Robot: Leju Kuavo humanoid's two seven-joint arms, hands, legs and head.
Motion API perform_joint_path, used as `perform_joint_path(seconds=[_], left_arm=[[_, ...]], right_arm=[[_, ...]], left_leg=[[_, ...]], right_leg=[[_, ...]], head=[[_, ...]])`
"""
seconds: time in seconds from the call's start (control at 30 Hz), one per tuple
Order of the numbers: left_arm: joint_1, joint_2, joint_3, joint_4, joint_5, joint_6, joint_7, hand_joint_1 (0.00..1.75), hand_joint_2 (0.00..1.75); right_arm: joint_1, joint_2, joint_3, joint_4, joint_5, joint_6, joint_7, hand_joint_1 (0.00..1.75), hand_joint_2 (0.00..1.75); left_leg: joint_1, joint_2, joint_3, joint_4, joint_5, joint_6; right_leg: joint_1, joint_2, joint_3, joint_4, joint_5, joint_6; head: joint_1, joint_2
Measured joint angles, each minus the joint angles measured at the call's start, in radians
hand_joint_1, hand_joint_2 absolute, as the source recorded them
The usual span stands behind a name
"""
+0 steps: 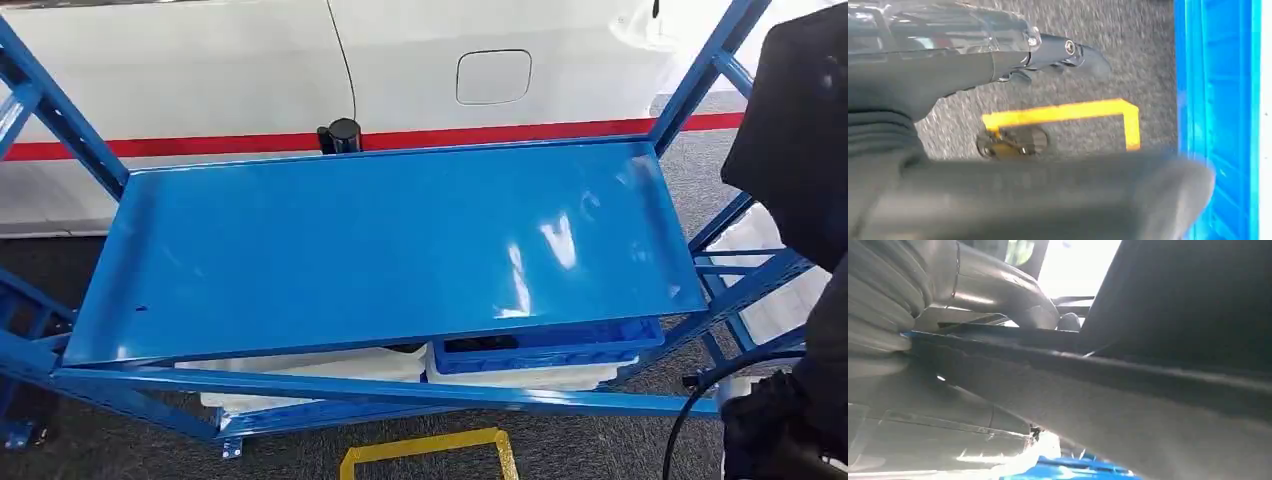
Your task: Take the parts from the cabinet and place them on the table.
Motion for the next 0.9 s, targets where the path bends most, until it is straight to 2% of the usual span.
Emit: perform_joint_path(seconds=[0.03, 0.07, 0.43, 0.47, 0.7, 0.9], left_arm=[[0.0, -0.006, 0.003, 0.0, -0.005, -0.002, 0.001, 0.0, 1.75], [0.0, -0.011, 0.004, 0.0, -0.009, -0.004, 0.004, 0.0, 0.0], [0.001, -0.041, 0.005, 0.0, 0.003, -0.016, 0.002, 0.0, 0.0], [0.001, -0.045, 0.005, 0.0, 0.004, -0.016, 0.002, 0.0, 1.75], [-0.004, -0.076, 0.005, 0.0, -0.006, -0.01, 0.002, 0.0, 1.75], [-0.02, -0.085, 0.005, 0.0, -0.042, -0.004, 0.023, 0.0, 1.75]], right_arm=[[-0.006, -0.003, 0.006, 0.0, -0.003, 0.0, -0.005, 1.75, 1.75], [-0.013, -0.007, 0.014, 0.0, -0.009, 0.0, -0.01, 1.75, 1.75], [-0.071, -0.021, 0.086, 0.0, 0.001, 0.0, -0.006, 1.75, 1.75], [-0.079, -0.021, 0.094, 0.0, 0.001, 0.0, -0.008, 1.75, 1.75], [-0.12, -0.022, 0.12, 0.0, -0.017, 0.0, -0.008, 1.75, 1.75], [-0.134, -0.034, 0.11, 0.0, 0.003, 0.0, 0.036, 1.75, 1.75]], left_leg=[[0.0, 0.0, 0.0, 0.0, 0.0, 0.0], [0.0, 0.001, 0.0, 0.0, 0.0, 0.0], [0.0, 0.004, 0.0, 0.0, 0.0, 0.0], [0.0, 0.005, 0.0, 0.0, 0.0, 0.0], [0.0, 0.004, 0.001, 0.0, 0.0, 0.0], [0.0, 0.0, 0.001, 0.0, 0.0, 0.0]], right_leg=[[0.0, 0.0, 0.0, 0.0, 0.0, 0.0], [0.0, 0.0, 0.0, 0.0, 0.0, 0.0], [0.0, 0.001, -0.001, 0.001, 0.0, 0.0], [0.0, 0.002, -0.001, 0.001, 0.0, 0.0], [0.0, 0.002, -0.001, 0.001, 0.0, 0.0], [0.0, 0.002, -0.001, 0.0, 0.0, 0.0]], head=[[0.0, 0.0], [0.001, 0.0], [0.0, 0.0], [0.0, 0.0], [0.0, 0.0], [0.0, 0.0]])
